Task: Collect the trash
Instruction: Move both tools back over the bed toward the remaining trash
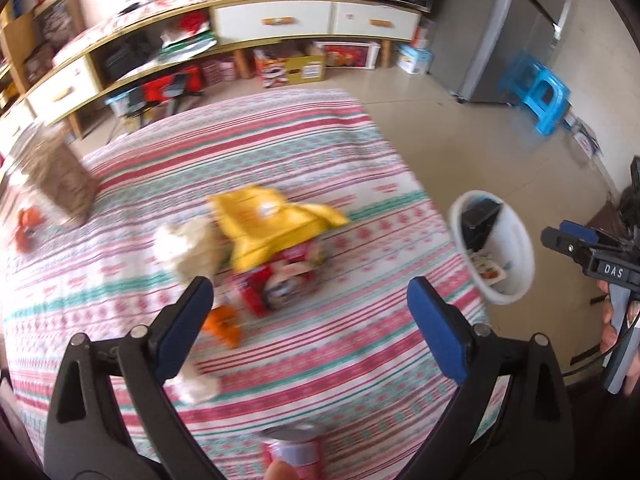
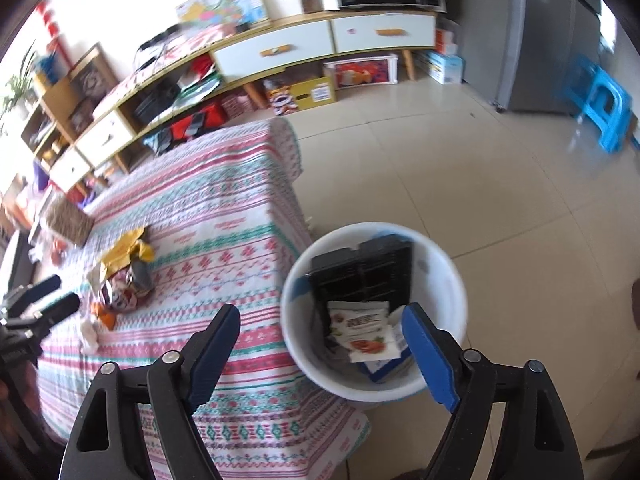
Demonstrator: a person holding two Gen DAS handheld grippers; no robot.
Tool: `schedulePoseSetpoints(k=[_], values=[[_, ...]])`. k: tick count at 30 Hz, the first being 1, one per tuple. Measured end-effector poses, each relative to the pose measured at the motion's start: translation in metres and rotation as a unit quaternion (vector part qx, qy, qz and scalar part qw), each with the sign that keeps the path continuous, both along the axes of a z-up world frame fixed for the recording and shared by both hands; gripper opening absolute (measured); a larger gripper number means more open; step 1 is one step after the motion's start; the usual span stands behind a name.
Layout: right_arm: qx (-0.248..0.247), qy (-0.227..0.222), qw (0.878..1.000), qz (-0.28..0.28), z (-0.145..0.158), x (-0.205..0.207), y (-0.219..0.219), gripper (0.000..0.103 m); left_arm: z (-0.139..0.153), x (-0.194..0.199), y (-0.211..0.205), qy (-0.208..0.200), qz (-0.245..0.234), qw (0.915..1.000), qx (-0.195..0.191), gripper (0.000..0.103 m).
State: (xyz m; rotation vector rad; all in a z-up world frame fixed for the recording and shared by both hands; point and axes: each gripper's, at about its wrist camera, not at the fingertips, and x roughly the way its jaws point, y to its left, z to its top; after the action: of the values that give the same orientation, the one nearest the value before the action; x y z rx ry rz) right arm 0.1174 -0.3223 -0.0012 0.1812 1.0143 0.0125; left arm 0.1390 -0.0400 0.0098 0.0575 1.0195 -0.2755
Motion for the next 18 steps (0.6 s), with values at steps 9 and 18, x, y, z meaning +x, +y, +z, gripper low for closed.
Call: schedulePoseSetpoints(k=[9, 18], values=[[-0.01, 0.013, 0.999, 0.034, -0.009, 0.01, 0.045, 0.085, -0.025, -0.005, 0.065, 0.019, 0.046, 0.9987, 0.005, 0.097], [-0.028, 0.034, 0.997, 0.065, -0.022, 0.021, 0.083, 0.085, -0.069, -0.004, 0.092, 0.098, 0.044, 0.9942, 0.006, 0.097]])
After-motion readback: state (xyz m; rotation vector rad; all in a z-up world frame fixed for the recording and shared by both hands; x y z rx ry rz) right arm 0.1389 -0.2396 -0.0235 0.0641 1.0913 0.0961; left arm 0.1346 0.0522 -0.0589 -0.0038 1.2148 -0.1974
